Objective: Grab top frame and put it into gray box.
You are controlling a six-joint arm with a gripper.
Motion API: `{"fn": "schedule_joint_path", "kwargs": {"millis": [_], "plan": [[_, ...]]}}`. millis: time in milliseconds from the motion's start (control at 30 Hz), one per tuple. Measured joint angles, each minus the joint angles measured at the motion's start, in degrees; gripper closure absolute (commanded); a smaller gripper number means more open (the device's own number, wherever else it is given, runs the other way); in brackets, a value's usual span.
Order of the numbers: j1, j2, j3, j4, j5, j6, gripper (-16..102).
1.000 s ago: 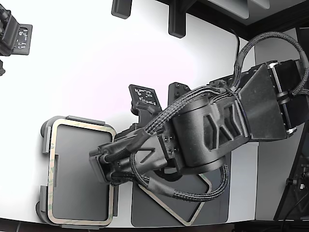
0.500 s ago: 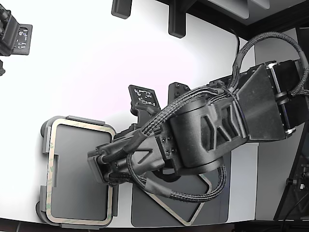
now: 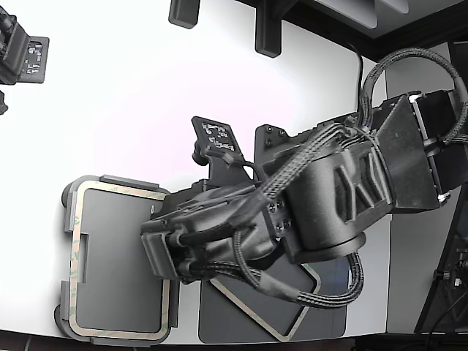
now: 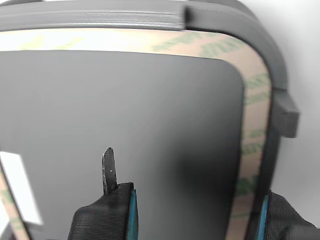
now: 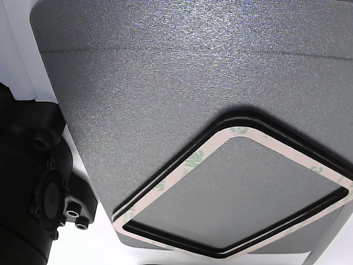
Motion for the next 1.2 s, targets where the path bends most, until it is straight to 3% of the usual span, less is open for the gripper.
{"fn": "schedule_joint_path", "kwargs": {"millis": [233, 433, 500, 633, 767, 967, 1200], "plan": [[-2.5, 9.1, -0.3, -4.7, 10.0, -14.7, -14], [-8.5, 23.5, 12.0, -11.7, 14.8, -42.5, -14], [-11.6, 31.0, 19.3, -17.2, 13.8, -53.3, -14], [-18.3, 46.9, 38.0, -30.3, 7.4, -75.1, -14], [-23.4, 61.9, 54.7, -37.7, 2.5, -92.7, -14], [-24.6, 78.8, 72.6, -38.7, 1.4, -105.6, -14], [-24.6, 89.9, 83.0, -38.6, 1.1, -106.7, -14]]}}
